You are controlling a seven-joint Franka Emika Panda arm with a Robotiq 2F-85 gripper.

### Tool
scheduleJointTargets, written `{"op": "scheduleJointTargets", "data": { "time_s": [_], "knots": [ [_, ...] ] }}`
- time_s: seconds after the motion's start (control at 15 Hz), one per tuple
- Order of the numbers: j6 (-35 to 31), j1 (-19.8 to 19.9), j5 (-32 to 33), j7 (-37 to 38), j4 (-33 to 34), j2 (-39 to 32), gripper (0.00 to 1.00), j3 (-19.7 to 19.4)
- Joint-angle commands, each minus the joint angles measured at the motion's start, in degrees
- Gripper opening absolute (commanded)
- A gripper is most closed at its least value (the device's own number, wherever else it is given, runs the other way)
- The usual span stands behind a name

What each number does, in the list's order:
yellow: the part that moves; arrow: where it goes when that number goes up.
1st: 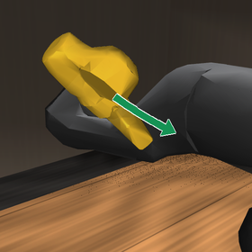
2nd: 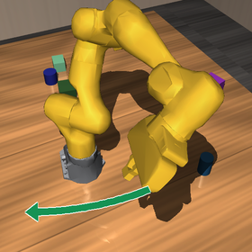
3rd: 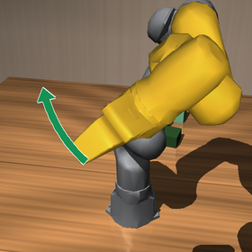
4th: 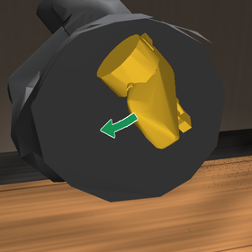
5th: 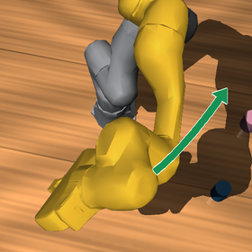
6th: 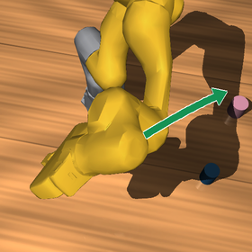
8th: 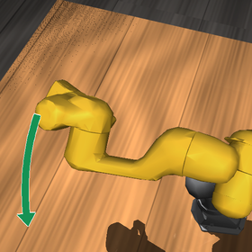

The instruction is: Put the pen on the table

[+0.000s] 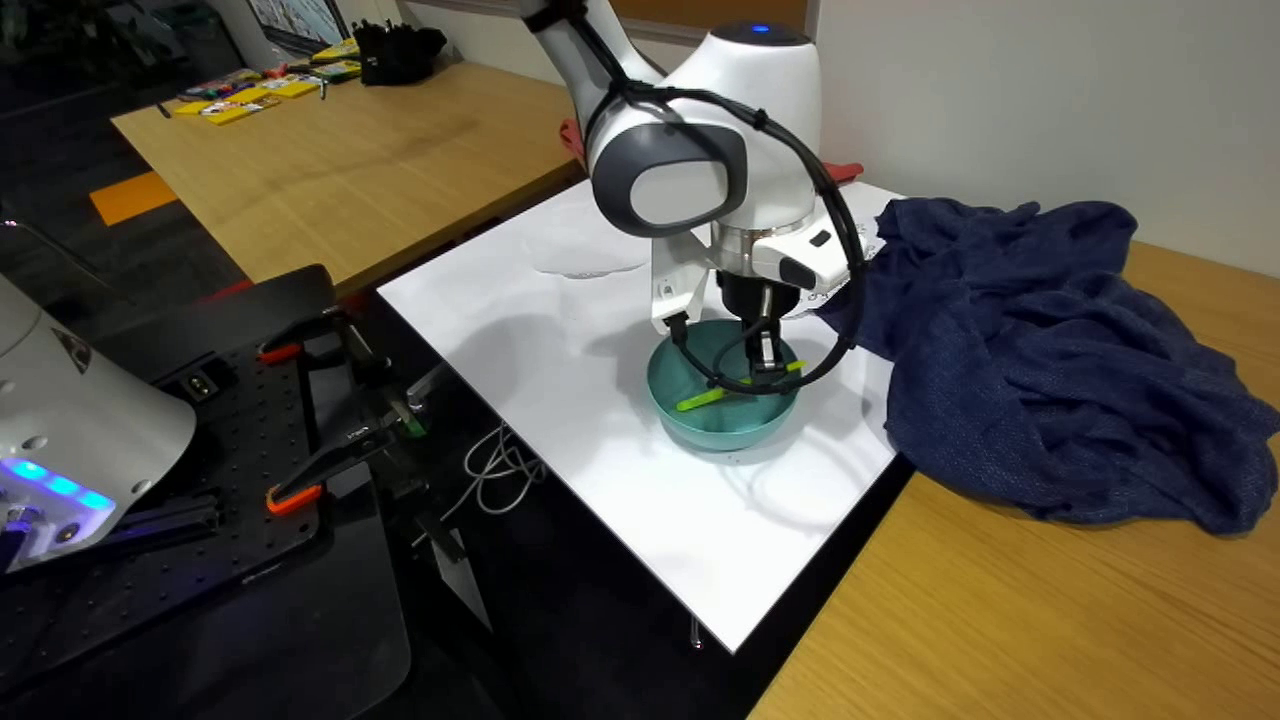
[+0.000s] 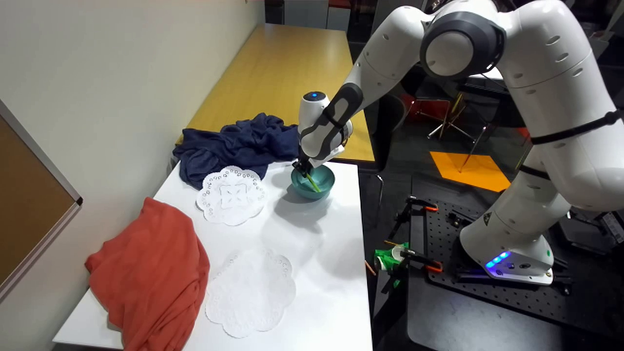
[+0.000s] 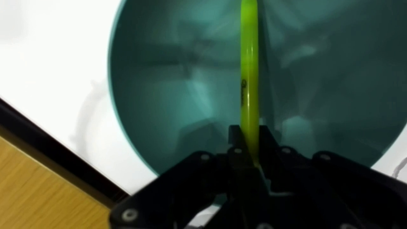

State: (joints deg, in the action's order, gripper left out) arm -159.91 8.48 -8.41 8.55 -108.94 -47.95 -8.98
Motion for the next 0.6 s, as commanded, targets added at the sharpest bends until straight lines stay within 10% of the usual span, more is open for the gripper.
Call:
{"op": "scheduleJointTargets", "data": {
  "time_s": [0.0, 0.53],
  "knots": [
    [-0.5, -0.4, 0.3, 0.9, -0.3, 0.9, 0.03, -0.3],
    [-5.9, -6.9, 3.3, 1.3, -14.3, 17.0, 0.04, -4.9]
  ]
}}
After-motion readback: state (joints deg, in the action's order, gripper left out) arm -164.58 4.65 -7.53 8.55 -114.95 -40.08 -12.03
